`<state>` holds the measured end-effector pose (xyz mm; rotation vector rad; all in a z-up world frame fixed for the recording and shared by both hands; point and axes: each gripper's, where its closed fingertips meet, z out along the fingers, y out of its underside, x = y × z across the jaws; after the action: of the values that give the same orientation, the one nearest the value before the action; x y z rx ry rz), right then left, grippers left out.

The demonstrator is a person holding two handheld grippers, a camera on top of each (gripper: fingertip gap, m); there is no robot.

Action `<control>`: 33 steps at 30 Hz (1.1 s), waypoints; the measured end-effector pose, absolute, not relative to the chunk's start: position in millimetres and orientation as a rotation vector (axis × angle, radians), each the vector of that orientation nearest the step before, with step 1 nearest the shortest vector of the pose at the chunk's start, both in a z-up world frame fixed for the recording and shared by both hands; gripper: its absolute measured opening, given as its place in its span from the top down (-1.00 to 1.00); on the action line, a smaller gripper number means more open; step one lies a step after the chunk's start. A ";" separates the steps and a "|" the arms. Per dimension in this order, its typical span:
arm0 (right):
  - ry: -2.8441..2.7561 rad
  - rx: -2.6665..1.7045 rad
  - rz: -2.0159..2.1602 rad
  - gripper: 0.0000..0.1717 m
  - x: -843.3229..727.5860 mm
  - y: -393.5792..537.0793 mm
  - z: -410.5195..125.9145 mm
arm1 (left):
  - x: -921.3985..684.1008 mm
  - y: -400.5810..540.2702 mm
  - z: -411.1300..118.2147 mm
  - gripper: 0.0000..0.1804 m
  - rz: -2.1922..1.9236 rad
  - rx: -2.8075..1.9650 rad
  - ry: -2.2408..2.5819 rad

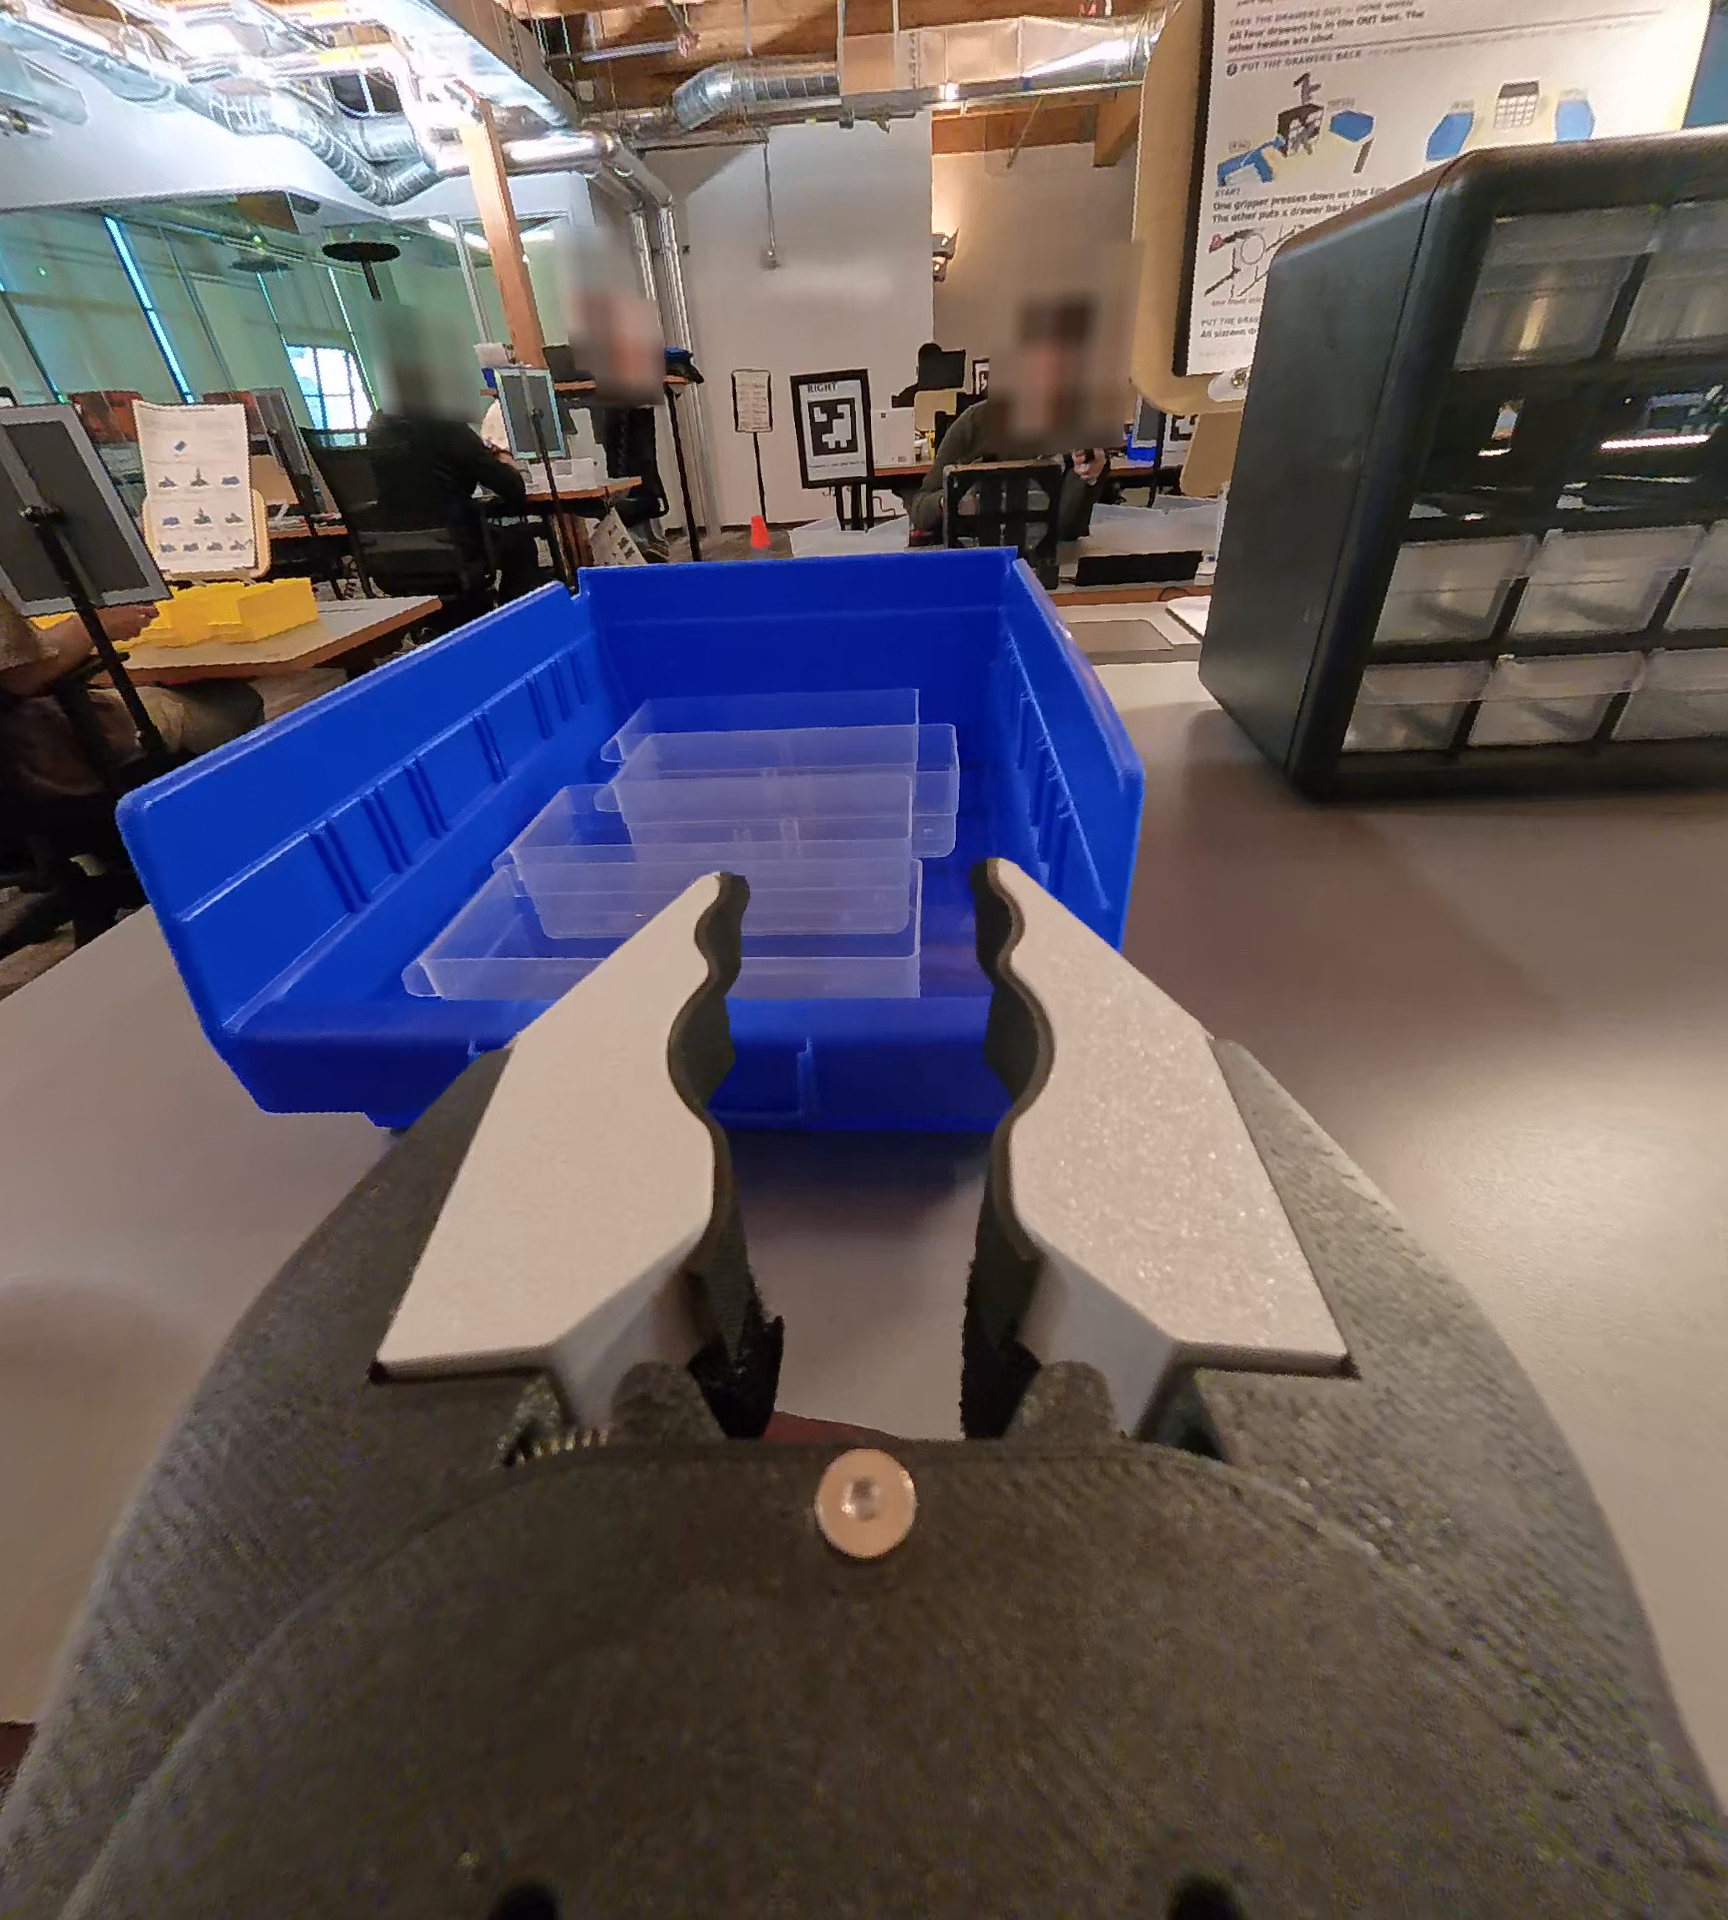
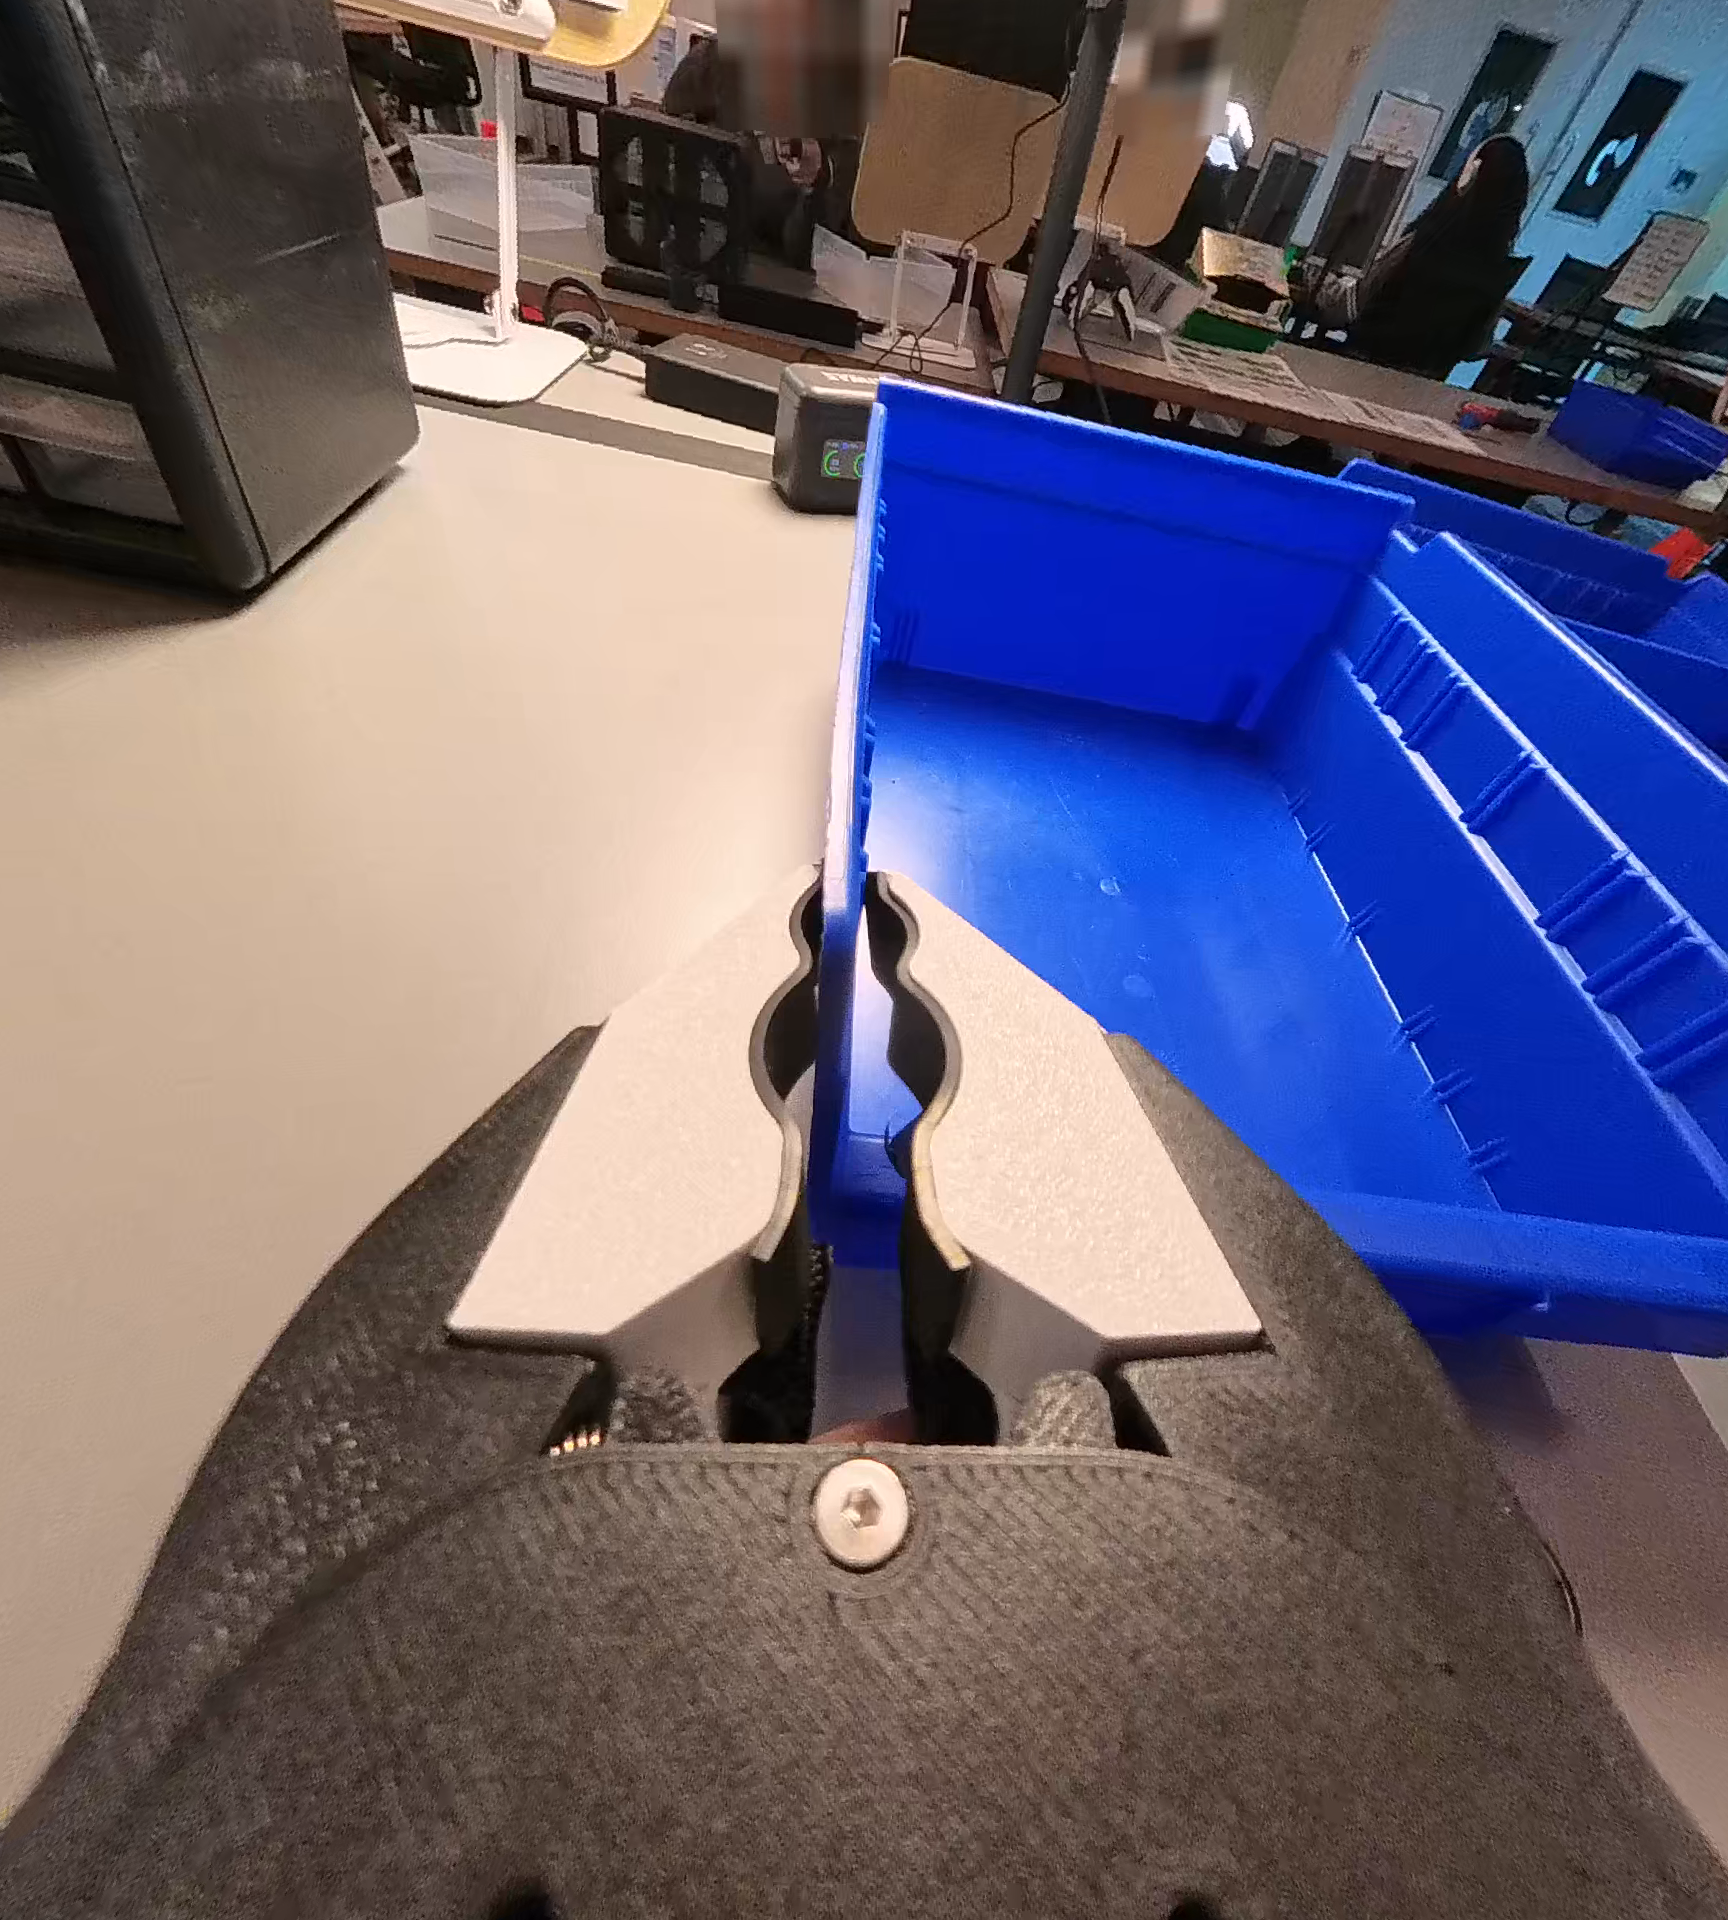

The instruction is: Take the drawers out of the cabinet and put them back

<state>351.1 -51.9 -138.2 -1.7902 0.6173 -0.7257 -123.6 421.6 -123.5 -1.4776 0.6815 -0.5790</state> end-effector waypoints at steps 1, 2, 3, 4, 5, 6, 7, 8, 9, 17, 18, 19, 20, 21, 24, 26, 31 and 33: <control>0.618 -1.790 -0.723 0.90 351.7 -51.8 -138.2 | -124.0 421.1 -122.8 0.50 -0.589 -1.472 0.680; 0.622 -1.790 -0.726 0.90 351.8 -52.3 -138.3 | -124.5 420.4 -122.0 0.49 -0.602 -1.467 0.676; 0.625 -1.790 -0.739 0.81 351.5 -53.4 -138.2 | -125.4 419.3 -120.8 0.47 -0.619 -1.458 0.672; 0.629 -1.785 -0.748 0.51 349.6 -54.8 -137.5 | -126.7 417.4 -119.0 0.45 -0.635 -1.443 0.666; 0.635 -1.776 -0.737 0.35 345.0 -56.1 -136.5 | -129.1 415.1 -116.0 0.44 -0.649 -1.418 0.652; 0.638 -1.756 -0.715 0.27 338.5 -57.5 -134.5 | -132.4 412.0 -112.2 0.44 -0.661 -1.387 0.633; 0.634 -1.727 -0.695 0.23 330.3 -59.1 -130.8 | -135.5 407.8 -108.8 0.43 -0.671 -1.360 0.619; 0.621 -1.698 -0.680 0.22 320.6 -60.8 -126.3 | -136.9 401.9 -106.7 0.41 -0.691 -1.345 0.616; 0.602 -1.673 -0.663 0.23 309.5 -61.9 -121.8 | -135.9 395.1 -106.0 0.39 -0.723 -1.341 0.620; 0.421 -1.620 -0.414 0.35 251.7 -14.1 -105.1 | -87.7 383.1 -118.2 0.33 -0.643 -1.453 0.833; 0.418 -1.625 -0.390 0.37 252.1 -7.1 -108.2 | -81.0 386.2 -119.5 0.34 -0.635 -1.481 0.852; 0.423 -1.632 -0.364 0.38 253.3 -0.9 -113.1 | -75.5 392.3 -123.0 0.38 -0.602 -1.512 0.870; 0.435 -1.645 -0.333 0.40 254.5 4.6 -120.1 | -71.5 400.9 -128.6 0.42 -0.548 -1.547 0.887; 0.462 -1.683 -0.291 0.42 254.9 8.8 -130.5 | -67.8 408.9 -134.8 0.50 -0.498 -1.579 0.906; 0.457 -1.680 -0.293 0.46 254.6 8.1 -130.0 | -56.4 420.6 -142.8 0.98 -0.467 -1.618 0.943; 0.467 -1.685 -0.261 0.47 254.6 8.0 -132.2 | -55.0 429.4 -145.0 0.97 -0.444 -1.654 0.911; 0.479 -1.684 -0.211 0.49 255.3 8.6 -133.4 | -61.7 450.9 -145.5 0.97 -0.421 -1.671 0.890; 0.477 -1.683 -0.201 0.49 254.8 8.7 -133.5 | -66.5 459.1 -145.7 0.97 -0.427 -1.673 0.889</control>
<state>254.8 8.7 -133.5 -1.6828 0.4765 -0.2015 -66.5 459.1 -145.7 -1.6730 0.8890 -0.4266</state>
